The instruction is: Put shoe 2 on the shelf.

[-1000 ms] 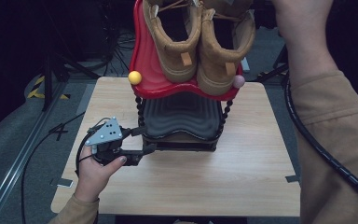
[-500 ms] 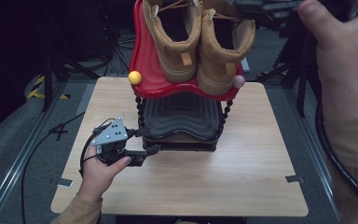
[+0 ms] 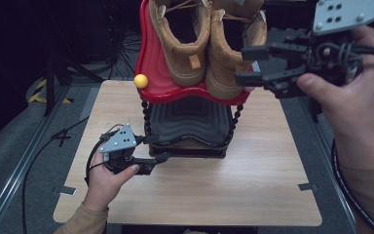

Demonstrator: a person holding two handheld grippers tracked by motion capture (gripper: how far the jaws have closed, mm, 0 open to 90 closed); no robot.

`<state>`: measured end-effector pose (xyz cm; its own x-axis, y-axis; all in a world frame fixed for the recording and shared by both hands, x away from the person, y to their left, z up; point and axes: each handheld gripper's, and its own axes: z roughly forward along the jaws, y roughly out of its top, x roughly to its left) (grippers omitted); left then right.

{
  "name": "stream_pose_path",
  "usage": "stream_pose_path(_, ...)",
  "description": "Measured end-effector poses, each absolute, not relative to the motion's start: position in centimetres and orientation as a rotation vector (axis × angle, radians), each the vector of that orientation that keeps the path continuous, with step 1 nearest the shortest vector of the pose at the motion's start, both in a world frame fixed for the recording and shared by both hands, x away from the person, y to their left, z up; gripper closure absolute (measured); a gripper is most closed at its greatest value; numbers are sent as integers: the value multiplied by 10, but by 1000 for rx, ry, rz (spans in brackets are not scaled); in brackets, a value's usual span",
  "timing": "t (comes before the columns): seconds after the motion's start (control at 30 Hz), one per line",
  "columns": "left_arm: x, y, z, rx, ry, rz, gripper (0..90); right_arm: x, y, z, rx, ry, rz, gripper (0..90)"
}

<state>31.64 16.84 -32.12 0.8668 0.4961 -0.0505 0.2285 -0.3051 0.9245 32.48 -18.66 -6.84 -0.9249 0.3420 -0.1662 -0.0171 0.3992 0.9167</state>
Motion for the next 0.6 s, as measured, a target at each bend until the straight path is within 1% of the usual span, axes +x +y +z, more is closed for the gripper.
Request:
stream_pose_path(0.2, 315, 168, -321, 1898, 534, 295, 358, 325, -186, -96, 297, 2393, 1537, 449)
stream_pose_path(0.3, 314, 168, -321, 1902, 536, 292, 357, 329, -185, -116, 300, 2430, 1575, 446)
stream_pose_path(0.43, 310, 167, -322, 1912, 542, 293, 357, 334, -181, -161, 308, 2503, 1576, 446)
stream_pose_path(0.47, 310, 167, -322, 1912, 542, 293, 357, 334, -181, -161, 308, 2503, 1576, 446)
stream_pose_path(0.5, 309, 167, -323, 1915, 544, 295, 357, 335, -180, -171, 308, 2520, 1561, 446)
stream_pose_path(0.6, 308, 168, -324, 1918, 550, 297, 356, 340, -177, -208, 333, 2586, 1548, 446)
